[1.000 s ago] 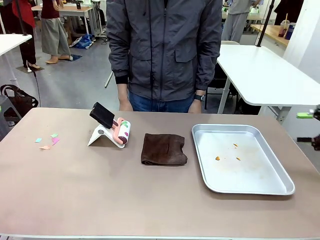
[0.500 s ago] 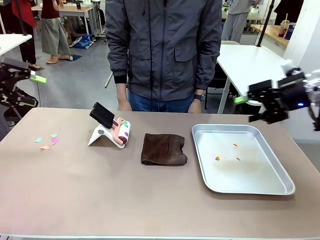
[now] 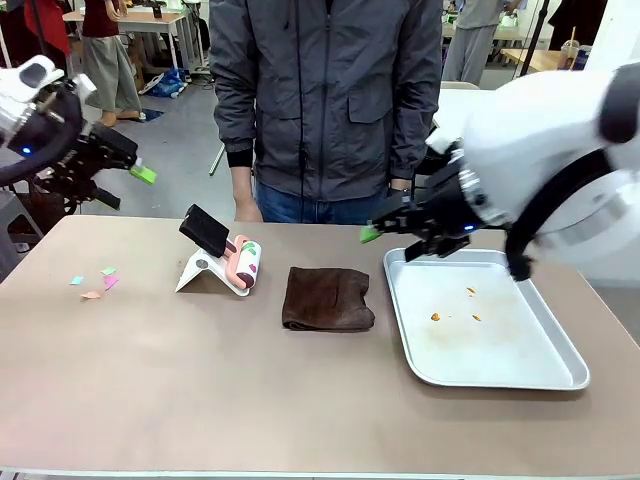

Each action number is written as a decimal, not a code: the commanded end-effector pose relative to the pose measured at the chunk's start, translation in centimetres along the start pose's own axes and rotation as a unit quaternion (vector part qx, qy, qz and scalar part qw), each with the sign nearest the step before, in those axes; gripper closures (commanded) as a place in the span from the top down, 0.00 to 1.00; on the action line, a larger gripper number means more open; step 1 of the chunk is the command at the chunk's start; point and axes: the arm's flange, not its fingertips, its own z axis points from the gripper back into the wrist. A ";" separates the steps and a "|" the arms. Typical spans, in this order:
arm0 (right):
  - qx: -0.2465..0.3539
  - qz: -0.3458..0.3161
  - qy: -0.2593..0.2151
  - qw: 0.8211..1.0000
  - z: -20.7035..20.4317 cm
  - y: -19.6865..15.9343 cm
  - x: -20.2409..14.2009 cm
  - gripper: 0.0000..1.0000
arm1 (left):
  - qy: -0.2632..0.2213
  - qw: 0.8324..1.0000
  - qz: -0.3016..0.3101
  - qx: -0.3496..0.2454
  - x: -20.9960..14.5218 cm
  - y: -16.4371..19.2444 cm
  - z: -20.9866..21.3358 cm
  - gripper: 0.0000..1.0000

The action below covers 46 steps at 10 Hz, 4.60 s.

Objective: Clean the surface of the table.
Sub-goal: Hold the Lint Roller with your left hand and the towel with your right hand.

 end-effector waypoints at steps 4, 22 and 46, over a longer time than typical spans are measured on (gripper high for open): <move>-0.083 -0.043 0.039 0.995 -9.2 2.8 -0.8 1.00 | 0.049 0.998 0.020 0.047 3.0 1.1 -5.4 1.00; -0.239 -0.050 0.099 0.965 -18.1 2.0 6.4 1.00 | 0.085 0.989 0.080 -0.093 5.0 3.9 -11.1 1.00; -0.299 -0.045 0.124 0.945 -20.7 1.0 5.8 0.00 | 0.061 0.991 0.084 -0.081 4.9 3.0 -12.3 0.00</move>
